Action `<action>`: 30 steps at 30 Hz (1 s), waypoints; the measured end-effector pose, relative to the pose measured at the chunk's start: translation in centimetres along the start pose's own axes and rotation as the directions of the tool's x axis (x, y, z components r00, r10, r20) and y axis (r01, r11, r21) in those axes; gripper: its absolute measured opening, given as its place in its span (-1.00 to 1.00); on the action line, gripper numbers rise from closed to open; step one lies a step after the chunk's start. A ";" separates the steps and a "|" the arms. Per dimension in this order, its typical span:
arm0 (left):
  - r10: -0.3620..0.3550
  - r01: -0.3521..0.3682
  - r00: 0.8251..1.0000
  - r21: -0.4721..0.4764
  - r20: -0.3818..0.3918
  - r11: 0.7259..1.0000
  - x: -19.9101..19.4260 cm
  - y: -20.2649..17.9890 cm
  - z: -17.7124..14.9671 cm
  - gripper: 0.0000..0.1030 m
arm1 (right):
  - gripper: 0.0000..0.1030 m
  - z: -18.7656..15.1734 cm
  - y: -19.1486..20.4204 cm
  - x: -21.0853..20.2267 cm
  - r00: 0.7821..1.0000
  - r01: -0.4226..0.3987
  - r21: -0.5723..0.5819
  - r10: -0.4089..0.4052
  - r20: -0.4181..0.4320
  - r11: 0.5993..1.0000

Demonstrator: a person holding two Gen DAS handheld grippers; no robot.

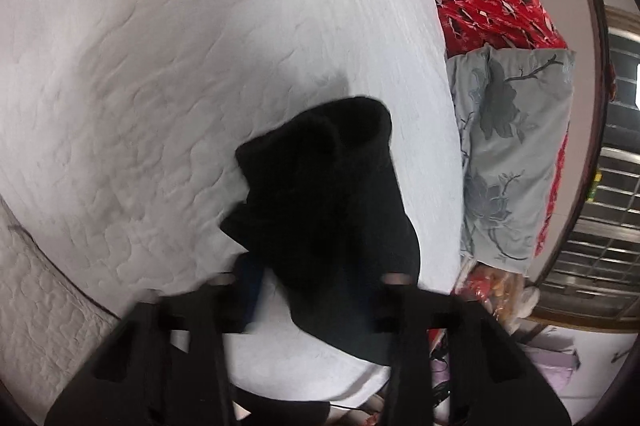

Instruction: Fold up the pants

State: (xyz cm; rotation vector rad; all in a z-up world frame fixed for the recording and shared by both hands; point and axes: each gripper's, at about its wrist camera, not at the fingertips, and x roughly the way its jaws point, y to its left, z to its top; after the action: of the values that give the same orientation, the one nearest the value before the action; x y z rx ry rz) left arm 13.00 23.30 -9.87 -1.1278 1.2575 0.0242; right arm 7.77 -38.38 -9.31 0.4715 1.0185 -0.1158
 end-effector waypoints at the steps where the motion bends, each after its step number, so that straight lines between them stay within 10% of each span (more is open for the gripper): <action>1: 0.007 -0.007 1.000 0.009 0.000 1.000 0.1 -0.6 0.3 -0.70 | -0.58 0.0 0.3 0.4 1.000 -0.003 -0.022 0.002 -0.003 1.000; 3: -0.019 0.018 1.000 0.037 0.018 0.999 -0.5 -2.2 0.8 -0.79 | -0.94 0.2 0.7 1.2 1.000 -0.015 -0.049 0.014 -0.021 0.999; 8: -0.028 -0.008 0.990 0.251 0.139 0.968 -2.1 -5.1 -0.3 -0.78 | -0.94 1.6 0.6 -1.3 0.989 -0.124 0.009 0.123 0.077 0.992; 12: 0.069 -0.087 0.994 0.226 0.087 0.970 1.4 0.0 -0.5 -0.78 | -0.94 0.2 -0.8 -0.3 0.995 -0.099 0.019 0.099 0.012 0.995; 17: -0.029 0.022 0.999 0.150 0.041 0.988 1.8 2.8 -0.3 -0.77 | -0.89 -1.6 -3.0 0.9 0.995 -0.095 0.098 0.097 -0.020 0.991; 24: 0.003 -0.017 0.999 0.250 0.054 0.968 -0.6 2.1 -2.0 -0.27 | -0.58 -0.9 -2.7 -0.8 0.996 -0.083 0.099 0.086 -0.021 0.992; 30: -0.004 -0.020 0.997 0.298 0.078 0.954 -3.0 2.6 -2.6 -0.26 | -0.22 0.9 -1.0 -4.5 0.993 -0.084 0.035 0.081 0.089 0.996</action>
State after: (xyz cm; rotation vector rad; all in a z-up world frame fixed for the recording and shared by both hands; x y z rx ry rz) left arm 8.48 24.50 -8.97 -0.8516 1.1515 -0.1122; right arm 5.84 -40.23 -5.48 0.5389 0.9107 -0.0816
